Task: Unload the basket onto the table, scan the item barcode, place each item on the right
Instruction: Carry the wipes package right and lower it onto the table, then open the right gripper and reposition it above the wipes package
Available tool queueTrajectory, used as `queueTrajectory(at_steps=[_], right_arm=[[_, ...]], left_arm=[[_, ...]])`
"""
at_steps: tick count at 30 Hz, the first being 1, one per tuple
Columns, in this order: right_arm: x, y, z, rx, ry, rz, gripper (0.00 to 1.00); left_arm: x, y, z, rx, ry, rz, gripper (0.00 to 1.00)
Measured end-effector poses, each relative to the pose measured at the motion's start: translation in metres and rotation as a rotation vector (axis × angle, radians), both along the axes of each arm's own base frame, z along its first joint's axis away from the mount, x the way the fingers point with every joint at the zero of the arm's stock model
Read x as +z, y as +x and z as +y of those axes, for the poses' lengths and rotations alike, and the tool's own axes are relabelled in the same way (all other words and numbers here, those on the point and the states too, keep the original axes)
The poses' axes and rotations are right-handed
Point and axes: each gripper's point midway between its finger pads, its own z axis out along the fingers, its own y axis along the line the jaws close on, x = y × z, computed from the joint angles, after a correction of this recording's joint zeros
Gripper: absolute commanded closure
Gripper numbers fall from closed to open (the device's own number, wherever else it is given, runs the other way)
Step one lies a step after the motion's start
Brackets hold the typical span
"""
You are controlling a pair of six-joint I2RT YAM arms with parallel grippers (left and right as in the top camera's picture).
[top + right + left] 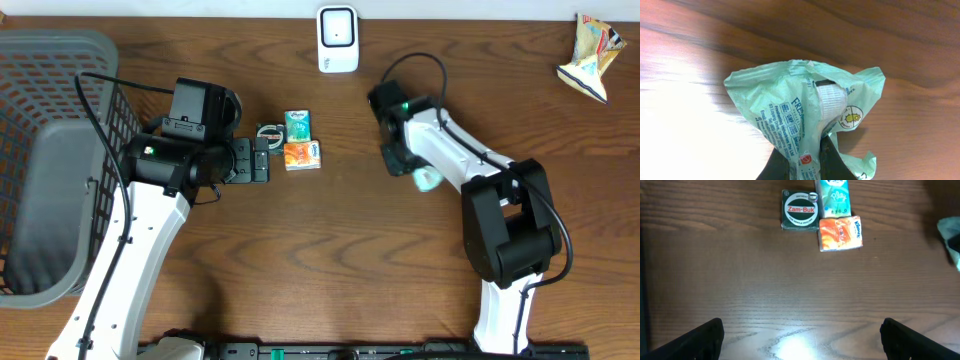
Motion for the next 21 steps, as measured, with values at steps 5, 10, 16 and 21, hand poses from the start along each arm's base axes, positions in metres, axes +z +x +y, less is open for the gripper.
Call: queueTrajectory(at_steps=[5, 10, 16, 21], right_arm=[[0.028, 0.009, 0.056, 0.06, 0.326, 0.057, 0.99], [0.046, 0.002, 0.096, 0.121, 0.683, 0.148, 0.99], [0.051, -0.012, 0.114, 0.108, 1.072, 0.252, 0.92], [0.025, -0.033, 0.105, 0.017, 1.23, 0.344, 0.86]], left_arm=[[0.0, 0.0, 0.0, 0.0, 0.0, 0.0, 0.02], [0.0, 0.0, 0.0, 0.0, 0.0, 0.0, 0.02], [0.0, 0.0, 0.0, 0.0, 0.0, 0.0, 0.02], [0.0, 0.0, 0.0, 0.0, 0.0, 0.0, 0.02]])
